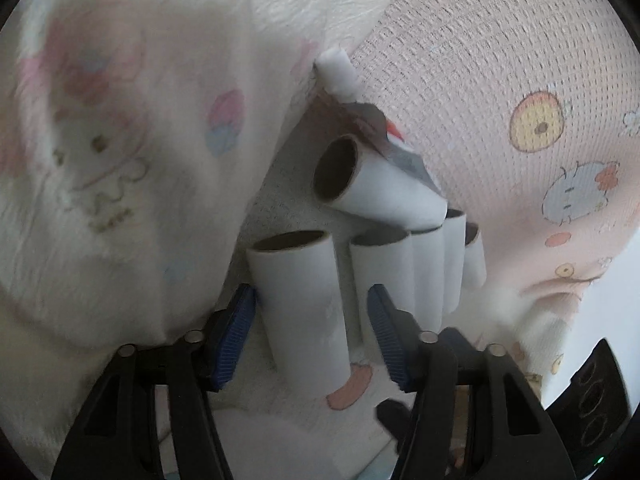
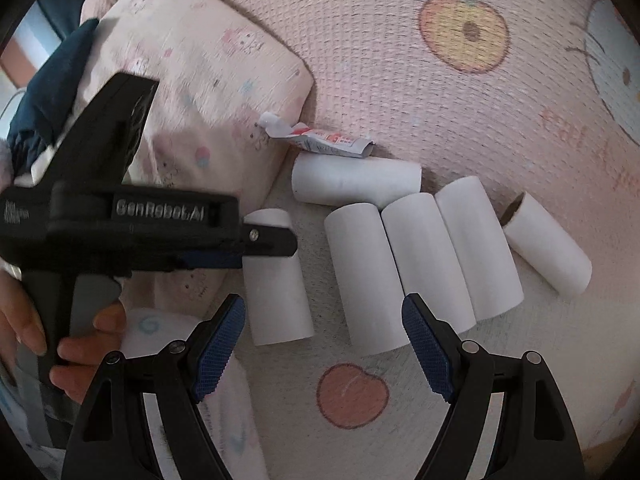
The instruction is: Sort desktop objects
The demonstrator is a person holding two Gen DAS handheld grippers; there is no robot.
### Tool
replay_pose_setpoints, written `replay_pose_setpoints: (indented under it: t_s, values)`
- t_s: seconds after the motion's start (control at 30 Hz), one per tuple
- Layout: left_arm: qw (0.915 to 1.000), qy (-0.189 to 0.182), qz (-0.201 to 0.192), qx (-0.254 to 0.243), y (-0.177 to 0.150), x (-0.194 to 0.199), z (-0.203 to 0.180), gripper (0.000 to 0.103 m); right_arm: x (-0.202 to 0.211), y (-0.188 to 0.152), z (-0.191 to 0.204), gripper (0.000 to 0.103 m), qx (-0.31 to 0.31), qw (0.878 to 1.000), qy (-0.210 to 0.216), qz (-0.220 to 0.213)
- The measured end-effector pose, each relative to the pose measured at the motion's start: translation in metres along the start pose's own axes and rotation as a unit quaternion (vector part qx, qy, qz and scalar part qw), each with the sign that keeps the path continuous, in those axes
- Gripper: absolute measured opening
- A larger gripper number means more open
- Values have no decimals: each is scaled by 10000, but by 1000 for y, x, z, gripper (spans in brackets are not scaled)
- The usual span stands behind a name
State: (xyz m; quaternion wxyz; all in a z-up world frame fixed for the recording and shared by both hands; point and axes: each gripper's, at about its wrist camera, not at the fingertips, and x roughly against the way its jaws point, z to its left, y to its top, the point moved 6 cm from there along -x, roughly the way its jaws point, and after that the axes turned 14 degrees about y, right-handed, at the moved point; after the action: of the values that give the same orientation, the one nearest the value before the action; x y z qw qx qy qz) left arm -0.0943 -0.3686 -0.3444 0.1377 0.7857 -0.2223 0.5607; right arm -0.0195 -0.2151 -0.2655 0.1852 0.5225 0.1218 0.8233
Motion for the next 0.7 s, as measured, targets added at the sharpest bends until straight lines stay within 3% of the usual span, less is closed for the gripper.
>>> replay_pose_setpoints:
  t_s: [0.2,0.33,0.47,0.53,0.7]
  values:
    - [9999,-28,79,146,0,-7,2,46,-7,-4,1,79,1,9998,171,34]
    - [9987,-410,124,279,-1,-8,3,46,-12,-5,4,79,-53,9992,400,-40]
    - [9964,-836,-128,115,-2,3,-2,45,-18,-4,6,77,-116,9981,589,-102]
    - [9949,-970,-280,-23,-4,9,-7,45,-19,-3,8,62,-100,9976,667,-123]
    - [9916,-1104,-574,-364,-5,20,-17,40,-18,-6,12,56,153,9987,483,-32]
